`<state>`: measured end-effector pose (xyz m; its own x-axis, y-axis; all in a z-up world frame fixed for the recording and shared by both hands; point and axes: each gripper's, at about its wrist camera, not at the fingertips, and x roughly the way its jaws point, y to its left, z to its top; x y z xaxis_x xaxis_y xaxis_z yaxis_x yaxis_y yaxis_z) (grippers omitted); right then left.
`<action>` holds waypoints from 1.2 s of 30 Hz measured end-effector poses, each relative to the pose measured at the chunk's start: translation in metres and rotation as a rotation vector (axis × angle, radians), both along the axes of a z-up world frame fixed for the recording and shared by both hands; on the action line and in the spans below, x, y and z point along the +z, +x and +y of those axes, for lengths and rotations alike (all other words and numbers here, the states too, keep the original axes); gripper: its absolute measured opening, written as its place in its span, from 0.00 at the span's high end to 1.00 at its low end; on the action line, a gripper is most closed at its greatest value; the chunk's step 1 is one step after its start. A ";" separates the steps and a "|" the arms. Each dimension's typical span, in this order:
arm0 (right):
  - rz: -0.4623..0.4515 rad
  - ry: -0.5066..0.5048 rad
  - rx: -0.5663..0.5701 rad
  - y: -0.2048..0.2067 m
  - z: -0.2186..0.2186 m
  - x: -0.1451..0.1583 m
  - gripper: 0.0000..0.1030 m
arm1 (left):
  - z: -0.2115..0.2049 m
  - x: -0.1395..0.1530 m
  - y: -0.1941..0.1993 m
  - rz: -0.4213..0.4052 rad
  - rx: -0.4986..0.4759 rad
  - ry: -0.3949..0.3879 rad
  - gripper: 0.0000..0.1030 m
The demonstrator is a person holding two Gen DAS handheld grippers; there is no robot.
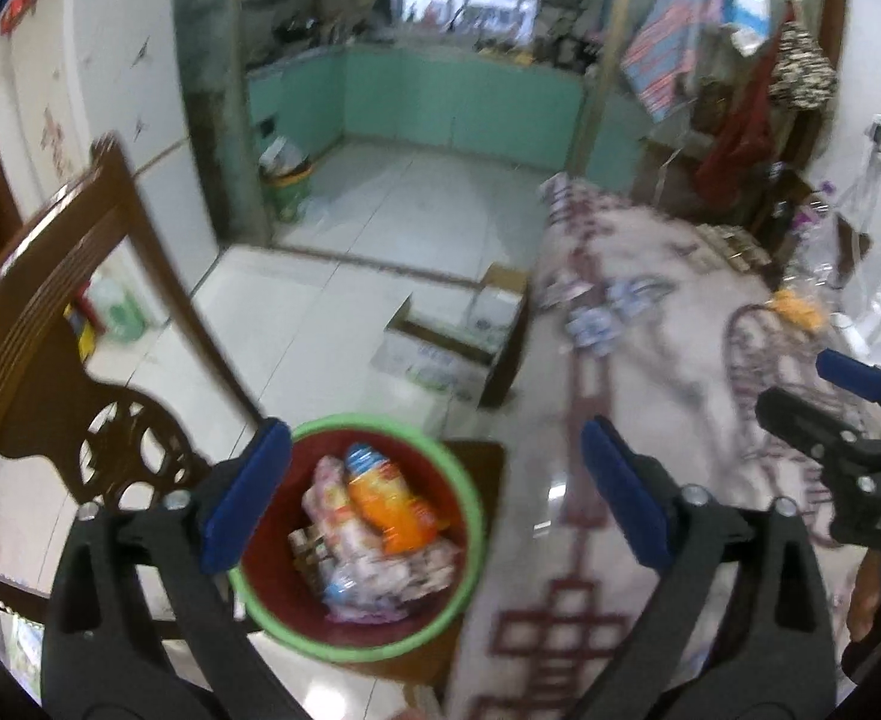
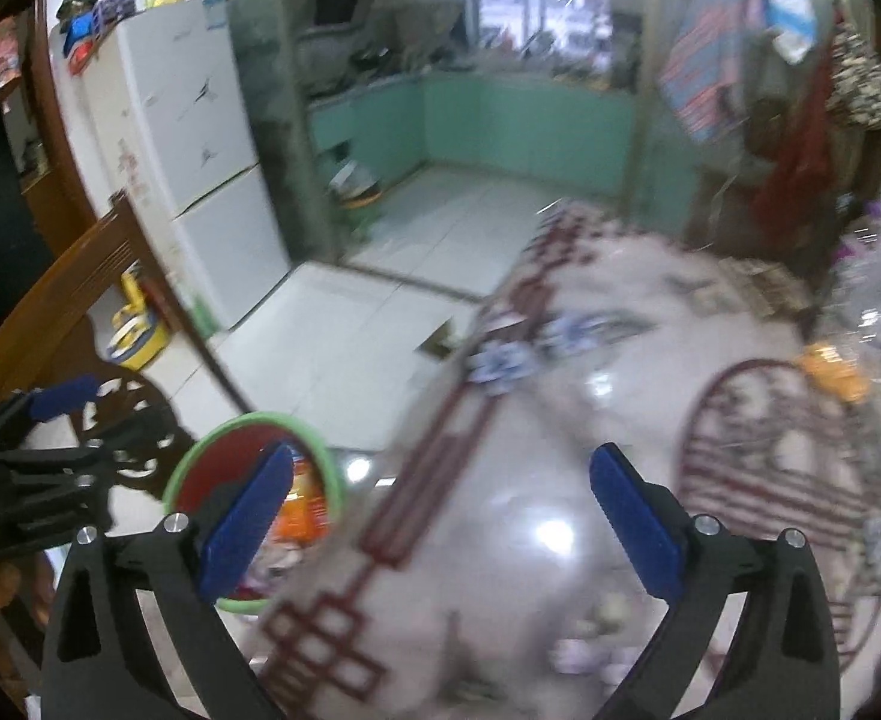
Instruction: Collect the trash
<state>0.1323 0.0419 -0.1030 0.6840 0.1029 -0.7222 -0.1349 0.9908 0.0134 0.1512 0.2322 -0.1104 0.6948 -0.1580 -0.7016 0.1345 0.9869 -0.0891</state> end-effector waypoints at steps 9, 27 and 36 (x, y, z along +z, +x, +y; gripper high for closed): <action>-0.372 -0.185 -0.240 -0.087 -0.104 0.053 0.07 | -0.114 0.055 -0.057 -0.263 -0.032 -0.068 0.05; -0.301 0.016 -0.367 -0.141 -0.247 0.057 0.07 | -0.230 0.091 -0.105 -0.200 0.037 -0.060 0.05; -0.283 0.009 -0.355 -0.140 -0.249 0.052 0.07 | -0.238 0.086 -0.103 -0.185 0.039 -0.028 0.05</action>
<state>-0.0081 -0.2073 -0.0508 0.8483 -0.1686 -0.5020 0.2139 0.9763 0.0335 0.0483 -0.0057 -0.0240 0.8174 -0.1465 -0.5571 0.1133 0.9891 -0.0939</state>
